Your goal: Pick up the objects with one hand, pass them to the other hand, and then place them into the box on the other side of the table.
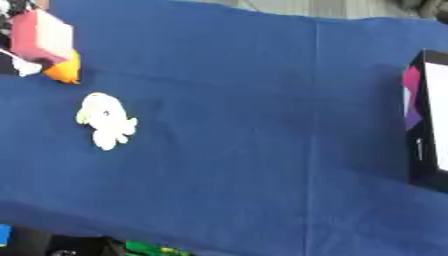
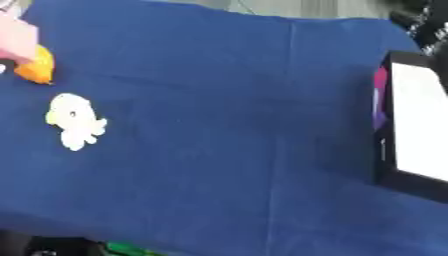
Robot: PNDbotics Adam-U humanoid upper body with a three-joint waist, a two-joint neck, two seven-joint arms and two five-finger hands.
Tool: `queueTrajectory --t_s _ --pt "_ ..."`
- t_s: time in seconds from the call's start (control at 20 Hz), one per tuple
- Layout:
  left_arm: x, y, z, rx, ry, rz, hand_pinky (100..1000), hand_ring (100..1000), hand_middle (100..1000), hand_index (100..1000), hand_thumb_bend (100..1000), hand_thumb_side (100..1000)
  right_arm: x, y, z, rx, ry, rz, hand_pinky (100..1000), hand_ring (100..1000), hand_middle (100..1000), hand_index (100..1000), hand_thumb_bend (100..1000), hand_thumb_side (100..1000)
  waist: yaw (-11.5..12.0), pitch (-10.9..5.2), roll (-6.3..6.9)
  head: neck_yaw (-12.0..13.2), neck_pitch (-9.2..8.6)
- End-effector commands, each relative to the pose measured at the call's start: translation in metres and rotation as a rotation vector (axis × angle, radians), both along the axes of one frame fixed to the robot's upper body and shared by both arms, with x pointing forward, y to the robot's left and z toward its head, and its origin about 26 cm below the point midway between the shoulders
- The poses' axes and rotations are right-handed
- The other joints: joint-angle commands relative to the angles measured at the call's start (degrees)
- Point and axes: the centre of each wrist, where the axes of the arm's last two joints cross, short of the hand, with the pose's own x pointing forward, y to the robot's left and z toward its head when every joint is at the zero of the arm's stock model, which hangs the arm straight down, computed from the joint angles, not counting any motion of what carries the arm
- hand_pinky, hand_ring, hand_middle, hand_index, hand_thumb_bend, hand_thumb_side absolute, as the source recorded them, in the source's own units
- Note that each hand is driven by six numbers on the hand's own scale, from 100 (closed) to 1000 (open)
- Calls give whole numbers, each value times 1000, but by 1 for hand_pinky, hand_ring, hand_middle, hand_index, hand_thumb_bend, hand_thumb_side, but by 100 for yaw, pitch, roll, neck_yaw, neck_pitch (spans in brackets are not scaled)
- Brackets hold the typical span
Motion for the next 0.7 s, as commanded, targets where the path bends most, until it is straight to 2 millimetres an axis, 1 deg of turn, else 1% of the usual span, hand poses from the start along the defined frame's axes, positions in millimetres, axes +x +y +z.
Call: queueTrajectory --t_s 0.05,0.2,0.3,0.45,0.55,0.6,0.7 --pt "-2 -27 -1 -64 -56 -52 742 566 486 566 100 100 -9 18 30 -138 -115 28 1000 1000 1000 1000 100 250 -7 -188 21 -107 -24" --pt "0 -50 -23 -150 -40 -81 750 563 483 569 100 105 -2 37 43 -257 -184 44 1000 1000 1000 1000 100 187 -18 -209 19 -161 2" --pt "-1 -67 -35 -212 -47 -108 752 562 482 570 100 123 5 50 47 -345 -213 70 1000 1000 1000 1000 100 180 -33 -216 15 -190 12" --pt "-7 -92 -42 -273 -95 -151 751 561 482 572 100 129 15 67 50 -456 -250 98 1000 1000 1000 1000 100 145 -51 -221 12 -217 39" --pt "-11 -108 -45 -306 -125 -186 754 561 481 574 100 147 20 78 50 -524 -278 111 1000 1000 1000 1000 100 101 -69 -223 11 -219 50" --pt "-13 -114 -48 -323 -129 -205 758 559 480 575 100 175 22 84 50 -561 -296 116 1000 1000 1000 1000 100 100 -79 -225 9 -217 54" --pt "-15 -126 -54 -359 -116 -237 762 558 479 576 100 204 28 93 48 -638 -331 116 1000 1000 1000 1000 100 100 -97 -233 3 -220 77"
